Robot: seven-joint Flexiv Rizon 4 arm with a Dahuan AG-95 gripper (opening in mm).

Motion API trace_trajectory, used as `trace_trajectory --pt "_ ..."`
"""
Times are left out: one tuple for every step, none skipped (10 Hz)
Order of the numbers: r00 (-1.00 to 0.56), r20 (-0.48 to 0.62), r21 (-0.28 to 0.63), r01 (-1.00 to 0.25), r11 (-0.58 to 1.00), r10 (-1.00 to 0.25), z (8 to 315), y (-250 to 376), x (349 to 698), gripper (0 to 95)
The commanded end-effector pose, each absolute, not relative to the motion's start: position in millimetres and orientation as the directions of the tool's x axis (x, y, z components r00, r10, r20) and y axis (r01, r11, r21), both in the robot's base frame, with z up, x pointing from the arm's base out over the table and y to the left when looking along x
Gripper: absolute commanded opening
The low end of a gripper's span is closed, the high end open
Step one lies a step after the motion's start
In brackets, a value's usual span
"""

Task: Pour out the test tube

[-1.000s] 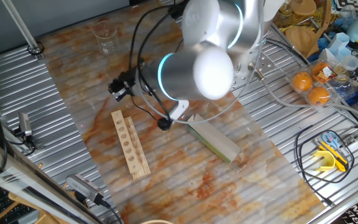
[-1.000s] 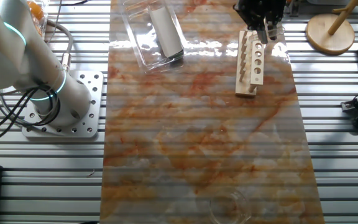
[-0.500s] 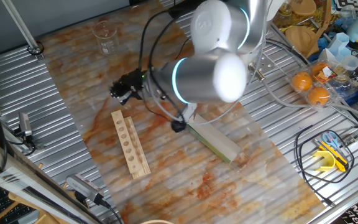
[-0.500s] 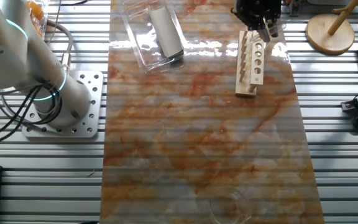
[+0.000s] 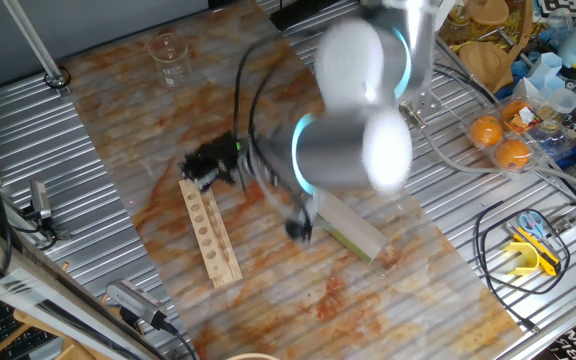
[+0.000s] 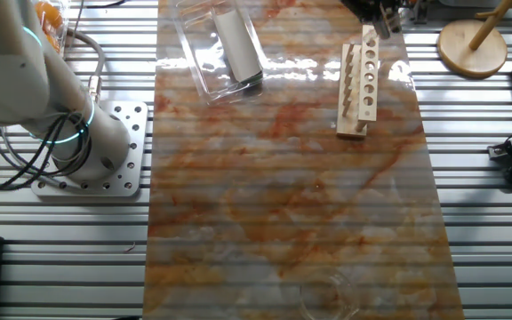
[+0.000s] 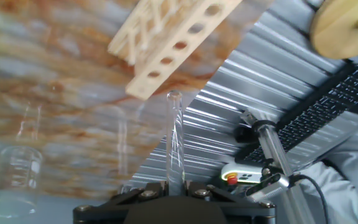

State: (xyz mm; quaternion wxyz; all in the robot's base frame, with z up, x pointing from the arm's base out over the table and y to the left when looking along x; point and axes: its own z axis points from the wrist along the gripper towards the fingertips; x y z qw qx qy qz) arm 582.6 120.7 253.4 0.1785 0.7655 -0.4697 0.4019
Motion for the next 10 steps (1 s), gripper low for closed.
trace_trajectory --pt "0.232 0.816 -0.087 -0.856 -0.510 -0.529 248.0 127.6 582.6 0.0" --pt "0.228 0.817 -0.092 -0.856 -0.509 -0.529 244.4 128.7 582.8 0.0" --pt "0.225 0.818 -0.094 -0.855 -0.509 -0.530 241.9 128.7 582.9 0.0" --pt "0.231 0.824 -0.089 -0.849 -0.521 -0.517 236.6 127.5 582.7 0.0" --pt "0.237 0.828 -0.083 -0.845 -0.528 -0.509 234.6 126.9 582.6 0.0" --pt "0.239 0.829 -0.080 -0.844 -0.530 -0.506 234.3 126.8 582.6 0.0" --pt "0.261 0.833 -0.057 -0.837 -0.544 -0.488 233.5 126.4 582.5 0.0" --pt "0.288 0.831 -0.030 -0.830 -0.556 -0.476 233.5 126.3 582.5 0.0" --pt "0.340 0.821 0.020 -0.820 -0.573 -0.458 233.5 126.3 582.5 0.0" --pt "0.376 0.808 0.061 -0.819 -0.570 -0.454 233.5 126.3 582.5 0.0"
